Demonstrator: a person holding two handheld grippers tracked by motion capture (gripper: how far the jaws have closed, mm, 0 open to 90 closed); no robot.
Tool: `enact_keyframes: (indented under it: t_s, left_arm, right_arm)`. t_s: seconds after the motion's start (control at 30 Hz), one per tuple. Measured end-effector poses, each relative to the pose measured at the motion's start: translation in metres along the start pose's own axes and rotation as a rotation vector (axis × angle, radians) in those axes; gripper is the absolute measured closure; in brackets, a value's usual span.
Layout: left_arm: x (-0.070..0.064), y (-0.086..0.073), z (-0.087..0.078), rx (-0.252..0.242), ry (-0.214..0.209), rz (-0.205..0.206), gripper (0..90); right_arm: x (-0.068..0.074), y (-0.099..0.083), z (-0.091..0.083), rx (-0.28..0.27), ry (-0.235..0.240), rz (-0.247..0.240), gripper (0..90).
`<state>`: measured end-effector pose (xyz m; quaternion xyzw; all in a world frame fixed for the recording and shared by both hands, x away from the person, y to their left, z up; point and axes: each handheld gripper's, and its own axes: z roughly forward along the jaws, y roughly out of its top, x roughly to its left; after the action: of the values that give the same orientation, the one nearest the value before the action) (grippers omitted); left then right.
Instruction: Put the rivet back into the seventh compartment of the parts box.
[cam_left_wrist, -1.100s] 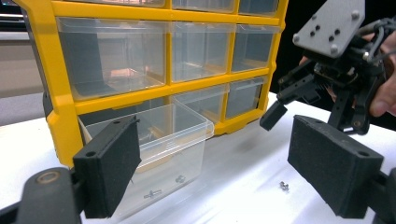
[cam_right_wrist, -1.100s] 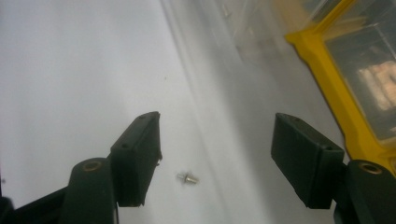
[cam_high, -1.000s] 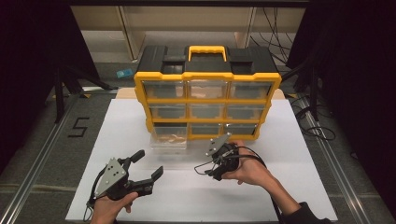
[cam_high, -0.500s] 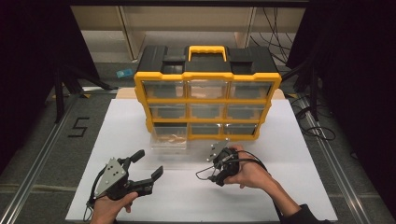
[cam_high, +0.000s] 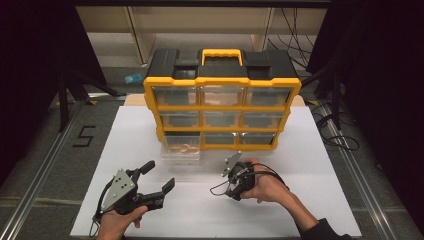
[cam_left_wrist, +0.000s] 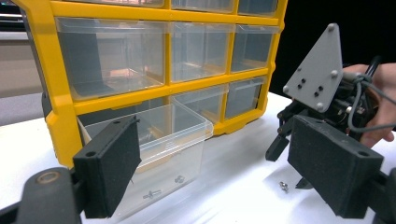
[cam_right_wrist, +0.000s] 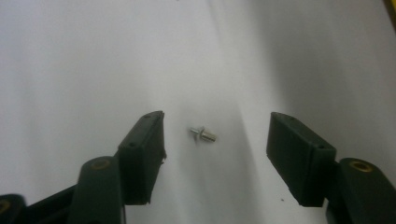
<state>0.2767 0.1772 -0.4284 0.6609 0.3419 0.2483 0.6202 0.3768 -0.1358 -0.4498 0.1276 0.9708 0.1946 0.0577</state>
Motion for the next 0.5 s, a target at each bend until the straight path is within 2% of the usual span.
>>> enact_keyframes:
  t_s: [0.07, 0.1, 0.27, 0.3, 0.33, 0.37, 0.4, 0.43, 0.5]
  left_arm:
    - [0.0, 0.0, 0.0, 0.0, 0.0, 0.0, 16.6]
    - [0.0, 0.0, 0.0, 0.001, 0.0, -0.001, 16.6]
    - [0.0, 0.0, 0.0, 0.002, 0.0, 0.002, 16.6]
    - [0.0, 0.0, 0.0, 0.003, 0.001, 0.003, 16.6]
    - [0.0, 0.0, 0.0, 0.002, 0.001, 0.003, 16.6]
    - [0.0, 0.0, 0.0, 0.003, 0.0, 0.002, 16.7]
    - [0.0, 0.0, 0.0, 0.003, 0.002, 0.004, 16.7]
    - [0.0, 0.0, 0.0, 0.003, 0.002, 0.002, 16.6]
    - [0.0, 0.0, 0.0, 0.004, 0.002, 0.003, 16.7]
  right_arm:
    - [0.0, 0.0, 0.004, 0.018, 0.009, 0.0, 43.4]
    - [-0.001, 0.0, 0.006, 0.015, 0.005, -0.001, 47.9]
    - [-0.002, 0.0, 0.009, 0.009, 0.022, 0.004, 56.4]
    - [-0.002, 0.0, 0.009, 0.007, 0.021, -0.008, 58.6]
    - [-0.003, 0.001, 0.01, 0.024, 0.034, -0.011, 61.0]
    - [-0.004, 0.0, 0.013, 0.037, 0.044, -0.019, 67.5]
    - [-0.004, 0.0, 0.013, 0.037, 0.044, -0.019, 67.5]
    - [-0.005, 0.0, 0.014, 0.035, 0.061, -0.015, 73.5]
    - [-0.005, -0.001, 0.014, 0.036, 0.071, -0.011, 75.0]
